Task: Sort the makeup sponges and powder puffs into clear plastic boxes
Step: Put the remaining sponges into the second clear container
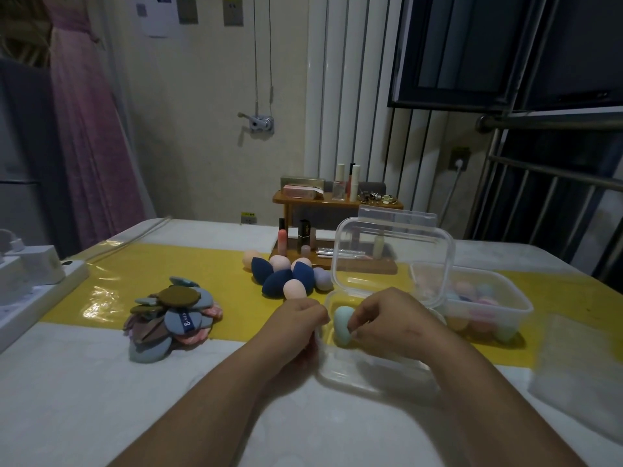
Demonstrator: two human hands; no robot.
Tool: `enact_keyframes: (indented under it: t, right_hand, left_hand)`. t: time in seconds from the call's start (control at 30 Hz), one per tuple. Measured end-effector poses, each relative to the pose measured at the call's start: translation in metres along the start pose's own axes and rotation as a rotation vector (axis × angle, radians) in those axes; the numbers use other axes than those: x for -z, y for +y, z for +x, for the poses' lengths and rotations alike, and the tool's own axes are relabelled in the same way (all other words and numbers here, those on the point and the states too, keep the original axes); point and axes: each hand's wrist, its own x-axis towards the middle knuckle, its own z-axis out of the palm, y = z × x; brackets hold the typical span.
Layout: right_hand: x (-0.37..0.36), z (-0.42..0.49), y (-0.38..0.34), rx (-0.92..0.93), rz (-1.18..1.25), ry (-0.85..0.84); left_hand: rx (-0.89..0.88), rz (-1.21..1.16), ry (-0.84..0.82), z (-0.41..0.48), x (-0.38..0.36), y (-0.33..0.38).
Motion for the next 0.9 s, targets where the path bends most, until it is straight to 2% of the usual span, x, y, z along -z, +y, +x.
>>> enact_keyframes:
  t: [0.17,0.57,0.73,0.9]
  right_hand:
    - [-0.007,0.000,0.000,0.075,-0.134,-0.053]
    - [0.002,-0.005,-0.002,0.096,-0.058,-0.128]
    - [0.003,-0.006,-0.002,0.081,-0.077,-0.075]
    - [0.000,-0.007,-0.004,0.088,-0.084,-0.118]
  left_hand:
    - [-0.005,0.005,-0.008,0.001,0.000,-0.001]
    - [0.016,-0.072,-0.031,0.000,-0.001,0.000]
    - [0.022,-0.069,-0.035,0.000,-0.001,0.000]
    - [0.036,-0.082,-0.063,0.001,-0.001,0.000]
